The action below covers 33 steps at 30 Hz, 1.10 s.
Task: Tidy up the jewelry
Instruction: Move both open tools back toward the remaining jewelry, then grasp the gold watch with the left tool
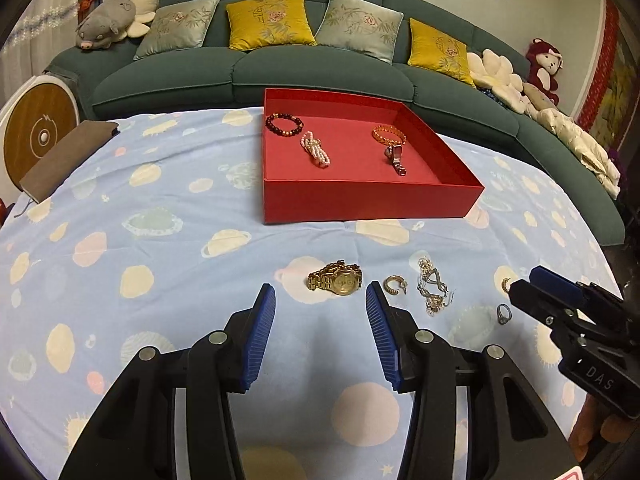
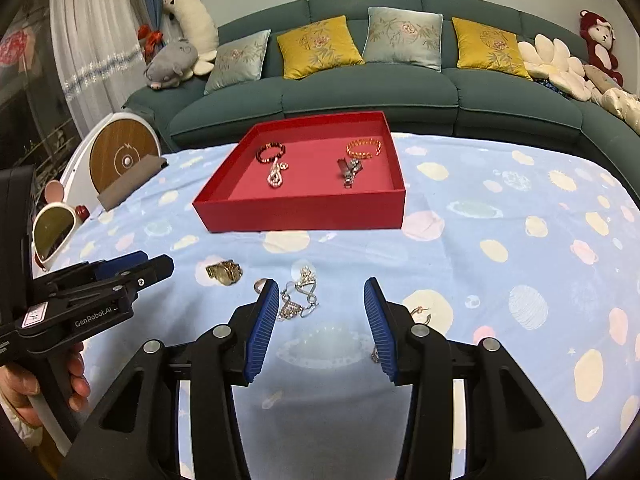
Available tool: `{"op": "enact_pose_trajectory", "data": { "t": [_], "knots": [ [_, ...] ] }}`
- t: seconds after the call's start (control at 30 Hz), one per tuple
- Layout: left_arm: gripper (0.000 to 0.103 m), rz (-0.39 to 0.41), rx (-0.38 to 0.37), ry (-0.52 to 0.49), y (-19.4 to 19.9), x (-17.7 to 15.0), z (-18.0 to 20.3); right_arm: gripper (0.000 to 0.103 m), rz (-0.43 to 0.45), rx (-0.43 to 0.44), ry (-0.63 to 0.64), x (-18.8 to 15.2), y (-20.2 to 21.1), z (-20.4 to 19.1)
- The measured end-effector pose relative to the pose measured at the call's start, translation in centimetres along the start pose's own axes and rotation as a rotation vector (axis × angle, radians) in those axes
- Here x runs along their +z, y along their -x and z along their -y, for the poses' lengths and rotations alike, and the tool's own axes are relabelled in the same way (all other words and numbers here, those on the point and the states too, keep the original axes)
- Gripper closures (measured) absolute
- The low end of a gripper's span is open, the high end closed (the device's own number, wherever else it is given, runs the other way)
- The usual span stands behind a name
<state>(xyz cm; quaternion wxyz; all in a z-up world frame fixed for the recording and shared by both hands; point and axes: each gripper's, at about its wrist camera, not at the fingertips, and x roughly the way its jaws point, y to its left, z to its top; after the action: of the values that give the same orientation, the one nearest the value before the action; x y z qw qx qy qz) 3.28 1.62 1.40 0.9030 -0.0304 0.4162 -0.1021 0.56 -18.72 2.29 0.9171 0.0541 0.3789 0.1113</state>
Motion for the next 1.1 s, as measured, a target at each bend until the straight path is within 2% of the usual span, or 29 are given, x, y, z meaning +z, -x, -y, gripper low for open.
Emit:
{"op": "enact_pose_trajectory", "data": {
  "t": [0.23,0.53,0.63,0.8,0.83,0.93,0.97,1.1],
  "knots": [
    [0.054,-0.028,-0.001,-0.009,-1.8,-0.3,-0.2,0.061,-0.058,0.027,0.006,-1.4,-1.8,-0.7],
    [0.054,-0.072,-0.007,0.003,-4.9,-0.1,0.5,0.061,-0.077,0.033,0.000,-1.7,-2.3,-0.4],
    [0.050,-0.071,0.012,-0.005,-5.6,0.0,1.0,0.061,-0.079,0.029,-0.010,-1.7,-2.3,-0.1],
    [0.050,-0.052,0.051,-0.030,-6.6,0.2,2.0,0.061,-0.082,0.021,-0.016,-1.9,-2.2,0.5],
    [0.050,-0.048,0.057,-0.038,-6.7,0.3,2.2,0.061,-0.081,0.018,-0.019,-1.9,-2.2,0.7],
    [0.069,-0.040,0.074,-0.053,-6.8,0.3,2.6,0.061,-0.079,0.008,-0.030,-2.0,-1.9,1.5],
    [0.072,-0.039,0.067,-0.054,-6.8,0.3,2.6,0.061,-0.078,0.005,-0.035,-2.0,-1.8,1.8],
    [0.073,-0.039,0.065,-0.052,-6.4,0.3,2.7,0.061,-0.081,-0.009,-0.051,-2.3,-1.5,3.0]
  ]
}}
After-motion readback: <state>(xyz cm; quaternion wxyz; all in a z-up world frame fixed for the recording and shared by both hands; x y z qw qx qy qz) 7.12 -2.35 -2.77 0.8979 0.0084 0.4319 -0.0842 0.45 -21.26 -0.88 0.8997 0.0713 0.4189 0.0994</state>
